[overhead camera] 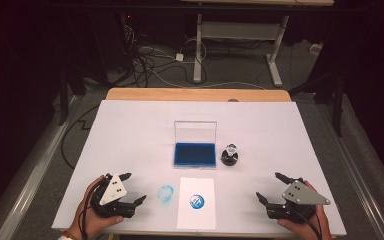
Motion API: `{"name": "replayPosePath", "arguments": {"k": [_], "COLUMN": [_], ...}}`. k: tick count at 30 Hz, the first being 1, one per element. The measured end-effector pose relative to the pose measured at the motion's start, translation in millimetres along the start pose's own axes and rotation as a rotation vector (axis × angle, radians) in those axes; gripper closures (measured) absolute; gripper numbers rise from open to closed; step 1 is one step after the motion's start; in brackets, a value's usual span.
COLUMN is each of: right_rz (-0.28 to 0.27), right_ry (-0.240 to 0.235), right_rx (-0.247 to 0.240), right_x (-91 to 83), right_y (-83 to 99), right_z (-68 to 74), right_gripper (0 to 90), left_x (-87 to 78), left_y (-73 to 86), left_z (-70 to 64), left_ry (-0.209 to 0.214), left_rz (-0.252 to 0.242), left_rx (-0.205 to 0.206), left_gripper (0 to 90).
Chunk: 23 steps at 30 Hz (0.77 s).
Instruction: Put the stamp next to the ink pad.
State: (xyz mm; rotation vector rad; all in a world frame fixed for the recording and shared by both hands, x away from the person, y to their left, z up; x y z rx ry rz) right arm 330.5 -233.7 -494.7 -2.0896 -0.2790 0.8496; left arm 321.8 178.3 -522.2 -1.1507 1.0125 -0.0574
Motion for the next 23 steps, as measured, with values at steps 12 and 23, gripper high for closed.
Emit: {"name": "replayPosePath", "arguments": {"k": [12,23], "right_rz": [0.002,0.012], "right_ry": [0.007,0.011], "right_rx": [-0.008,-0.021], "right_x": [0.3,1.2], "right_y": [0.0,1.3], "right_z": [-0.9,-1.7], "right_gripper": [16.7,16.7], "left_x": [1.6,4.0], "left_y": [-0.5,-0.9], "left_z": [1.8,3.2], "left_ry": [-0.002,-0.004], "left_rz": [0.007,0.014], "left_rx": [-0.004,-0.007], "left_gripper": [16.3,16.3]}}
Point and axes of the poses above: each handheld gripper's, and its own axes: x roughly forward along the jaws, y roughly out of its underside, z roughly to its left, the point moved 9 cm from there along x, roughly forward along the jaws, and after that the axes turned 11 degrees about -x, right-handed, at the moved point
